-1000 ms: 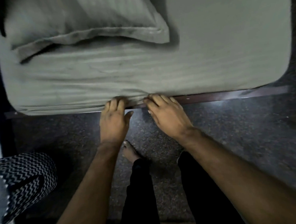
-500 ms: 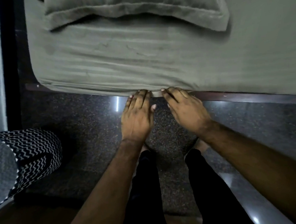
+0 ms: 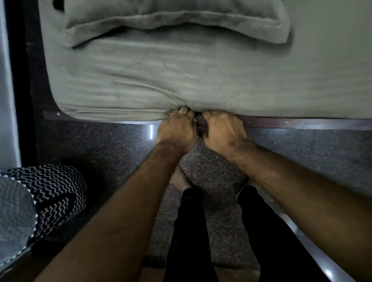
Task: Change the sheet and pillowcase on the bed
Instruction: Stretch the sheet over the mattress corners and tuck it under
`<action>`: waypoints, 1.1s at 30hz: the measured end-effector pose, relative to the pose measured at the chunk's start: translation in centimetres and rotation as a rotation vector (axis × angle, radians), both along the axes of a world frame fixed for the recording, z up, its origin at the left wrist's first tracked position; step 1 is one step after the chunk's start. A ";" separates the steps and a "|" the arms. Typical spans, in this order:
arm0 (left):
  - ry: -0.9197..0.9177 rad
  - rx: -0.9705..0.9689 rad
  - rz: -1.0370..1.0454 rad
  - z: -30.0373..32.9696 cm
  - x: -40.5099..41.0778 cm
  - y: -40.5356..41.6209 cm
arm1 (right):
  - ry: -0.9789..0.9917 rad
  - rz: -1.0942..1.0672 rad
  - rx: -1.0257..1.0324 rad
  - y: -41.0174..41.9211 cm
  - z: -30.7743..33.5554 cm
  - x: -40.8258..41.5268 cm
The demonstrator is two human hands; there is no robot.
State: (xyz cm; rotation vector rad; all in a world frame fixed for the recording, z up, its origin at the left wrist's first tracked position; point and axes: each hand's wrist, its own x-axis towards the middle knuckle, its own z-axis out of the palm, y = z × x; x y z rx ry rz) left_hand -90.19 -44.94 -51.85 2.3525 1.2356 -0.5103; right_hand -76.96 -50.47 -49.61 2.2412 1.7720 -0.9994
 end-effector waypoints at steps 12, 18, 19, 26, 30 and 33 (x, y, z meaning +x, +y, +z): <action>-0.280 -0.714 0.513 -0.1 -0.9 7.1 | 0.426 -0.042 0.101 -0.3 -2.5 4.0; -0.308 -0.860 0.700 -0.1 -0.2 8.2 | 0.875 -0.737 0.320 -0.8 -2.6 3.3; -0.298 -0.871 0.724 -0.1 -0.2 8.3 | 0.924 -0.827 0.331 -0.7 -2.5 3.2; -0.415 -0.723 0.833 1.6 0.2 7.4 | 0.400 -0.457 0.297 -0.3 -0.2 0.7; -0.066 0.117 0.405 3.1 -1.8 5.0 | -0.056 -0.117 0.477 0.1 2.0 -4.2; -0.156 0.287 0.295 3.4 -8.8 4.8 | 0.196 -0.155 0.516 2.0 0.4 -6.2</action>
